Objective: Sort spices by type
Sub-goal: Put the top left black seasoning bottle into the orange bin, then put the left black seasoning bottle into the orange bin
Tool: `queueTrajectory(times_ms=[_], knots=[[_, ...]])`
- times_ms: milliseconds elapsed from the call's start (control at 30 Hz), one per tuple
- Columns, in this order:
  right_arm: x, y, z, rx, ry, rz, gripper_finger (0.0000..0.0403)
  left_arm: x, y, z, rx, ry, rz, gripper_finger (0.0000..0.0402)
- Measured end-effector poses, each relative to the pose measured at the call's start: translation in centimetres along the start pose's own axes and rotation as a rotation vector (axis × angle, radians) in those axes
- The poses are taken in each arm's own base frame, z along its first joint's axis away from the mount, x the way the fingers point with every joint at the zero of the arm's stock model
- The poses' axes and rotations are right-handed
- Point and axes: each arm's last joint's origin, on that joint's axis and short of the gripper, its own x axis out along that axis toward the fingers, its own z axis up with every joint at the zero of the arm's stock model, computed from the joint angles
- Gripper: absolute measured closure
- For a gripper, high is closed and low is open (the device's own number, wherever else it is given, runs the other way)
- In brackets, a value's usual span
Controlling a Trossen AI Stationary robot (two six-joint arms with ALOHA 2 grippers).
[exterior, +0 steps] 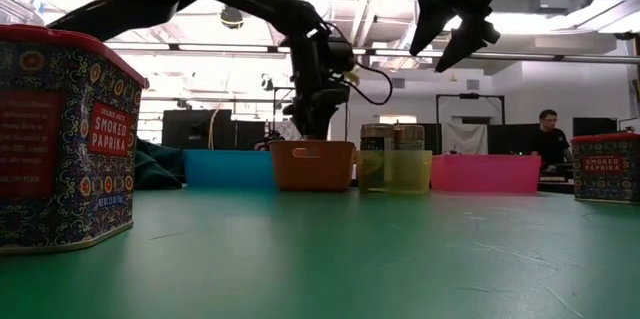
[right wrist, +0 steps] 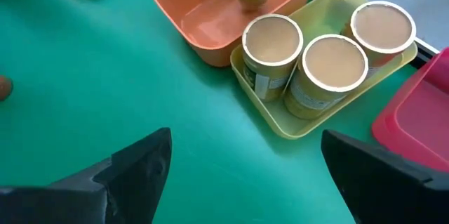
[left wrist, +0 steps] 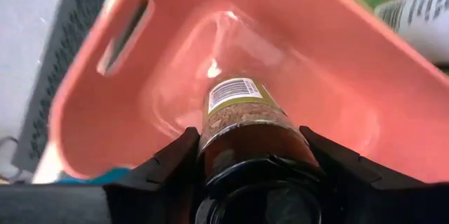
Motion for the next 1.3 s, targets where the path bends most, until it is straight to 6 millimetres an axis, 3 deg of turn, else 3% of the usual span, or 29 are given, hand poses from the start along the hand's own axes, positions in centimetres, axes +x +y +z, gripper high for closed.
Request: queueTrajectory(times_ms=[333, 467, 633, 767, 867, 1000, 1300], knots=[[0.1, -0.4, 0.2, -0.034, -0.003, -0.012, 0.001, -0.8, 0.0, 0.3, 0.011, -0.037, 0.007, 0.0101], [0.2, -0.6, 0.4, -0.031, -0.004, -0.021, 0.001, -1.7, 0.3, 0.3, 0.004, -0.059, 0.011, 0.0085], [0.4, -1.0, 0.6, -0.048, -0.006, -0.032, 0.001, -6.2, 0.7, 0.0, -0.004, -0.151, 0.022, 0.0084], [0.4, -1.1, 0.7, -0.046, -0.004, -0.033, 0.001, -10.7, 0.2, -1.6, -0.018, -0.171, -0.032, 0.0084], [0.3, -0.9, 0.5, -0.026, 0.01, -0.011, 0.001, -13.9, -1.6, -3.3, 0.001, -0.142, -0.132, 0.0084], [0.1, -0.3, 0.0, -0.021, 0.022, 0.009, 0.001, -17.2, -5.6, -5.7, 0.1, -0.08, -0.221, 0.0084], [-0.4, 1.0, -0.7, -0.025, 0.023, 0.052, 0.001, -23.1, -13.9, -9.8, 0.334, -0.154, -0.288, 0.0084]])
